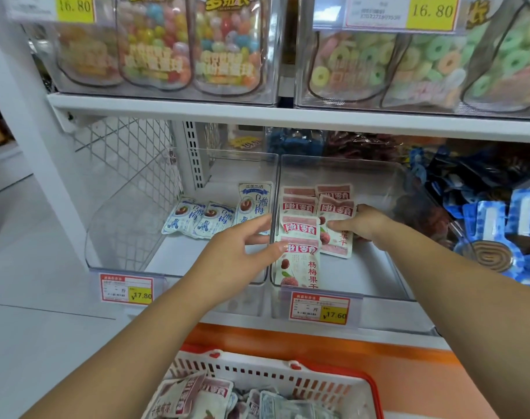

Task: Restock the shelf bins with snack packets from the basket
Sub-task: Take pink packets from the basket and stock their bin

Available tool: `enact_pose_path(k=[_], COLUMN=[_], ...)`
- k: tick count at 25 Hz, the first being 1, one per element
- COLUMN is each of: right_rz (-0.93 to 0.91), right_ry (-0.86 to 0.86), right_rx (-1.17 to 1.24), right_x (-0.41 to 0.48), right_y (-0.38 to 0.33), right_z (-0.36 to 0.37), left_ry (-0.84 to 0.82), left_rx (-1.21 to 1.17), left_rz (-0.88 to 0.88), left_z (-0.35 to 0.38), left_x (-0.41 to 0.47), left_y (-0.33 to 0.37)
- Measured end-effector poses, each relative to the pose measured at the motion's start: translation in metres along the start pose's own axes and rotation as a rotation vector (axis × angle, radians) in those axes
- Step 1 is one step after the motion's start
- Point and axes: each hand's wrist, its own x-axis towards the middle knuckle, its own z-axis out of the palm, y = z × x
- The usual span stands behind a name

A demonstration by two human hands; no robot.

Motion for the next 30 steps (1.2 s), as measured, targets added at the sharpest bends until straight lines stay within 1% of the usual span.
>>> enact_pose_path(k=[8,10,12,13,14,16,17,18,19,20,21,22,23,24,25,26,27,28,30], right_rz=[0.019,0.011,-0.013,-0.080,-0.191,-0.478,-0.613,-0.729,-0.810,-0.848,-0.851,-0.832,-0.782,-0.688,-0.576,-0.492,-0.449,-0.457,-0.533], right_ry=[0.042,0.071,0.157,0.239,0.339,0.523,0.576,0.582,0.545,0.475,0.392,0.286,0.145,-0.040,-0.261,-0.472,-0.616,-0.675,-0.687], right_rx=[-0.060,-0.141,-0.270,-0.317,-0.317,-0.192,-0.115,-0.049,-0.019,-0.009,-0.034,-0.124,-0.288,-0.492,-0.704,-0.891,-1.049,-1.192,-1.422], right_x=[-0.014,-0.024,-0.037,-0.046,-0.059,-0.097,-0.120,-0.146,-0.167,-0.191,-0.208,-0.218,-0.222,-0.222,-0.223,-0.222,-0.223,-0.225,-0.228], right_y=[-0.004,-0.010,-0.019,-0.024,-0.030,-0.032,-0.031,-0.025,-0.016,-0.005,0.006,0.020,0.037,0.055,0.077,0.101,0.124,0.144,0.171], right_z=[-0.002,-0.006,-0.009,-0.009,-0.009,-0.001,0.005,0.013,0.023,0.035,0.047,0.059,0.071,0.083,0.094,0.106,0.115,0.122,0.135], left_ry=[0.026,0.072,0.145,0.200,0.269,0.394,0.419,0.409,0.356,0.265,0.160,0.054,-0.047,-0.133,-0.204,-0.261,-0.301,-0.328,-0.361], left_rx=[0.039,0.024,0.040,0.084,0.148,0.284,0.337,0.384,0.428,0.469,0.501,0.516,0.504,0.471,0.429,0.388,0.354,0.319,0.262], left_rz=[0.025,0.034,0.059,0.086,0.133,0.271,0.335,0.373,0.376,0.340,0.284,0.216,0.129,0.033,-0.059,-0.137,-0.204,-0.263,-0.347], left_z=[-0.001,0.000,-0.002,-0.004,-0.007,-0.008,-0.007,-0.002,0.005,0.015,0.026,0.037,0.049,0.060,0.070,0.079,0.088,0.096,0.110], left_x=[-0.004,-0.008,-0.013,-0.018,-0.024,-0.045,-0.059,-0.074,-0.091,-0.109,-0.126,-0.142,-0.157,-0.170,-0.182,-0.192,-0.201,-0.210,-0.222], left_y=[0.007,0.011,0.015,0.017,0.018,0.017,0.015,0.010,0.004,-0.004,-0.016,-0.029,-0.045,-0.059,-0.073,-0.085,-0.095,-0.103,-0.115])
